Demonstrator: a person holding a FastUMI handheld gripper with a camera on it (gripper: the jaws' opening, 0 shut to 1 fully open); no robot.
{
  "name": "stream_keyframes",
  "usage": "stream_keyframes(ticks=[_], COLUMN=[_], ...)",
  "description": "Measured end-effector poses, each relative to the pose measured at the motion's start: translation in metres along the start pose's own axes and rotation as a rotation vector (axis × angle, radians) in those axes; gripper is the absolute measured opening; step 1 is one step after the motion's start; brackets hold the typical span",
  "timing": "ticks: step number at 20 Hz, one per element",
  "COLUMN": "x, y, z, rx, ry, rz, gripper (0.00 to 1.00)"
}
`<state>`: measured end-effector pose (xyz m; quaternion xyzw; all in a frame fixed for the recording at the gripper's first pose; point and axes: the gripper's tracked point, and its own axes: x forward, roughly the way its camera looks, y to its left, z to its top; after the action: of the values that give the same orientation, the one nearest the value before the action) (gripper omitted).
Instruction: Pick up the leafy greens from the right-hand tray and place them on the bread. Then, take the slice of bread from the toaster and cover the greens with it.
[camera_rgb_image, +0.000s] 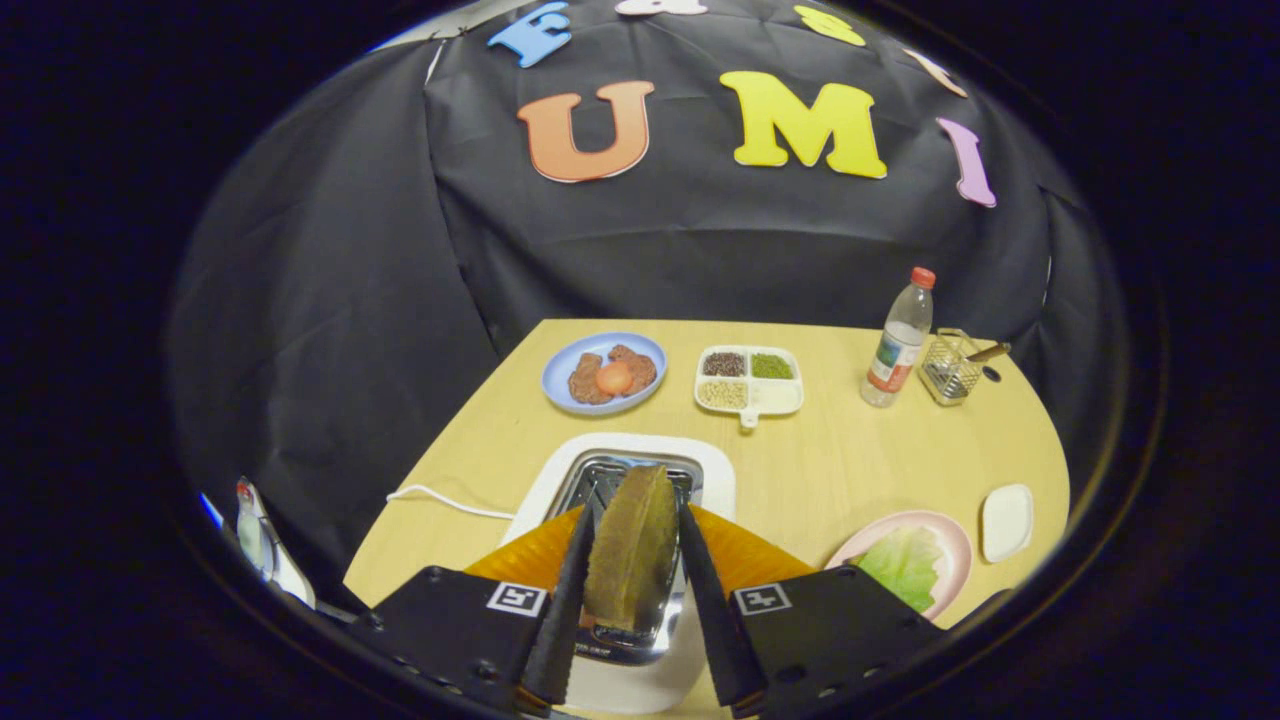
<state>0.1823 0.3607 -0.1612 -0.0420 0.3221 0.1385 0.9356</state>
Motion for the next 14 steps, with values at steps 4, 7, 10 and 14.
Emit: stream_keyframes(ticks=[4, 7, 10, 14], x=[-0.008, -0.021, -0.047, -0.094], y=[-0.003, 0.002, 0.006, 0.021], z=[0.000, 0.007, 0.021, 0.051], rx=[-0.041, -0.079, -0.091, -0.055], ry=[-0.012, -0.044, -0.101, -0.197], rz=[-0.034, -0.031, -0.043, 0.006], gripper=[0.26, 0.11, 0.11, 0.11])
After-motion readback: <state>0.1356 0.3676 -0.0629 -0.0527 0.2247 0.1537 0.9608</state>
